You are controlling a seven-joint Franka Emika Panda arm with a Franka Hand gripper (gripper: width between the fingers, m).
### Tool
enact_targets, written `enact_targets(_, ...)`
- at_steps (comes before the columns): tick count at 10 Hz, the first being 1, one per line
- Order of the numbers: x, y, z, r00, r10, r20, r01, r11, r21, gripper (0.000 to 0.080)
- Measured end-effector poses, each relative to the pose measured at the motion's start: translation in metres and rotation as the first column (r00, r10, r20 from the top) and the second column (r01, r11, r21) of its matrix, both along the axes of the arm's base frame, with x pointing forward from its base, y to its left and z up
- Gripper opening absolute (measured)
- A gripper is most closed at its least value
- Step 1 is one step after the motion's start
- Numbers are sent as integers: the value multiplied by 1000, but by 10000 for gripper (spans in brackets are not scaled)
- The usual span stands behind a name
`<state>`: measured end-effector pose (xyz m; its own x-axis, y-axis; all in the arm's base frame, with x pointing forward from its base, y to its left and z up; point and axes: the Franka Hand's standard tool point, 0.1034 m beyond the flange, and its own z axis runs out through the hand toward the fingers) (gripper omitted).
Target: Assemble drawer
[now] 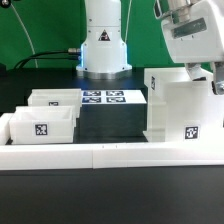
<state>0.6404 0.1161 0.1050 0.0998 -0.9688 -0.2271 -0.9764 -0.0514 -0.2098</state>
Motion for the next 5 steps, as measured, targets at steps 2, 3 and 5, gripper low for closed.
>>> enact_targets(2, -1, -1, 2, 998, 65, 14, -65, 998, -12, 647)
enact_targets(3, -5, -9, 11, 982, 186, 35, -185, 982, -31, 649)
enact_targets(5, -13, -27, 28, 942, 330, 59, -328, 944, -48, 649)
